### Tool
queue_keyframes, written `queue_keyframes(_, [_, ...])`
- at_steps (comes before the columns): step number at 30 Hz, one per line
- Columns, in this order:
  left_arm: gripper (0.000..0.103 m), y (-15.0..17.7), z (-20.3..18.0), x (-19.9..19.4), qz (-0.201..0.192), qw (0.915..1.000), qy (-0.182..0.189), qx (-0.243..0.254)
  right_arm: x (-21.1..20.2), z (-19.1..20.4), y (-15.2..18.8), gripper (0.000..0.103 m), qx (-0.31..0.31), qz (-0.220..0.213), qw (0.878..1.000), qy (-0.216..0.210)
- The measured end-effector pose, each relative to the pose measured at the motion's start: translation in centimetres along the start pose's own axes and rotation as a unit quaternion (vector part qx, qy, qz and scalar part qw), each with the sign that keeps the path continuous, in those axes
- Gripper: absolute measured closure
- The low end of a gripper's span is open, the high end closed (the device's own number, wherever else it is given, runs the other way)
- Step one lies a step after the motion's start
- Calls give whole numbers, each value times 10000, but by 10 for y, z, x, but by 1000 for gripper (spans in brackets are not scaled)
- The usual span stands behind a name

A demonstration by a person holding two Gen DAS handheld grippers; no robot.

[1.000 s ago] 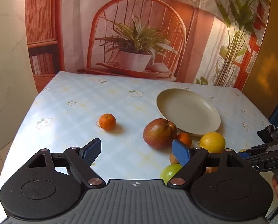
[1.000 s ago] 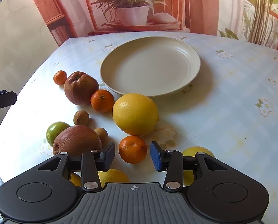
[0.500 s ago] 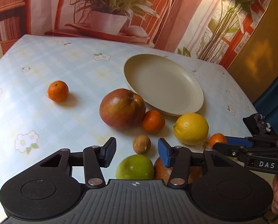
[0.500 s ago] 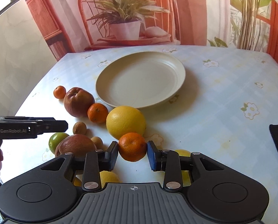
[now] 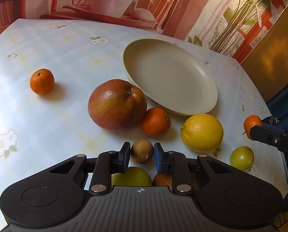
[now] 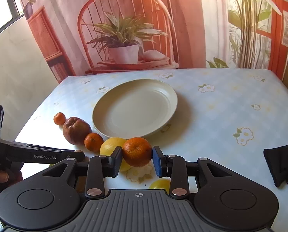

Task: Organize fruits
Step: 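Grasp the brown kiwi with the left gripper while the right gripper grasps a tangerine, then lower kiwi and tangerine onto the cream plate and open both grippers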

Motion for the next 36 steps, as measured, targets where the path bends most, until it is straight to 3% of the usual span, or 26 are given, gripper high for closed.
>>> queue_keyframes(9, [76, 1, -8, -9, -162, 9993, -268, 217, 0, -9, -1, 72, 55, -46, 10000, -29])
queue_keyframes(17, [76, 2, -11, -50, -721, 9951, -489, 463, -4, -8, -6, 72, -69, -94, 9999, 7])
queue_keyframes(24, [76, -19, -17, -73, -1135, 9904, -469, 640, -2, -6, -26, 72, -398, -239, 9988, 178])
queue_keyframes(31, [76, -59, -20, -57, -1135, 9903, -358, 723, 25, -14, -60, 72, -685, -270, 9965, 384])
queue_keyframes(36, [76, -83, -17, -31, -990, 9916, -316, 769, 61, -23, -82, 72, -722, -18, 9965, 432])
Point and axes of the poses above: each gripper's, at about its wrist camera, not at the fingertips, and x roughly the way its jaws point, z to its left, y to its underside, the point moved 3 cm from there along x, roughly the way its jaws point, and after that the axes turned 15 degrees about z, right-handed, at the moved point
